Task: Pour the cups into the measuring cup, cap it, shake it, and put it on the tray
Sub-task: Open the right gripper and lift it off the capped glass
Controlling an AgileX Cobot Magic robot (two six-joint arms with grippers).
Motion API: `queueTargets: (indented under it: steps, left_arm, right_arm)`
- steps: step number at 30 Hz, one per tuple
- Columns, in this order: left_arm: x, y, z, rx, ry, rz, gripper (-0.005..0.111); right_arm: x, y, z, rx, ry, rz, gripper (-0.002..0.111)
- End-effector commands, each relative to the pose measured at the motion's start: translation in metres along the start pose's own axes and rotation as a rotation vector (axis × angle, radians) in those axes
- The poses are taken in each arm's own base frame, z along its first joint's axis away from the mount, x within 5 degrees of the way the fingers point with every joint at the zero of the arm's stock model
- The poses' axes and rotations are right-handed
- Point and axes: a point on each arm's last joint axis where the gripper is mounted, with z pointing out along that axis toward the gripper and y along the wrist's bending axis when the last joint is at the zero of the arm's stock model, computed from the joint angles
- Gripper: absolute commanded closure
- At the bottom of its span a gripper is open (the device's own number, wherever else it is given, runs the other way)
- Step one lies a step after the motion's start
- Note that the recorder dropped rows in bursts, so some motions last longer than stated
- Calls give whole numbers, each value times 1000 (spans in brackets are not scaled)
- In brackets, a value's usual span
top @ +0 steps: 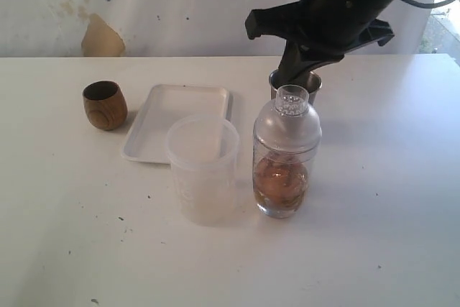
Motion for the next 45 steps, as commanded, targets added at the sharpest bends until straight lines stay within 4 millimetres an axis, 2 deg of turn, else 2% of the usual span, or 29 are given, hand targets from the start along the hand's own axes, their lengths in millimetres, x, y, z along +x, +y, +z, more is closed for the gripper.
queueTargets:
  steps: [1,11,18,22,30,39,42,45]
  left_arm:
    - [1,0,0,0,-10,-3,107]
    - [1,0,0,0,-10,-3,107]
    - [1,0,0,0,-10,-3,107]
    - [1,0,0,0,-10,-3,107]
    - [1,0,0,0,-10,-3,107]
    - [1,0,0,0,-10,-3,107]
    - [1,0,0,0,-10,-3,107]
    - [1,0,0,0,-10,-3,107]
  right_arm:
    - [1,2,-3,-6,15,-18,108]
    - [6,-4,24,13,163,-6,108]
    - [7,-6,36,19,205,0,108]
    - [7,-6,36,18,204,1,108]
    - [4,-2,18,8,126,-26,108]
    - [-3,5,-10,-5,35,-45,108]
    - [-4,8,-25,-10,-1,-69,102]
    - [-5,11,-45,0,-50,-129,89]
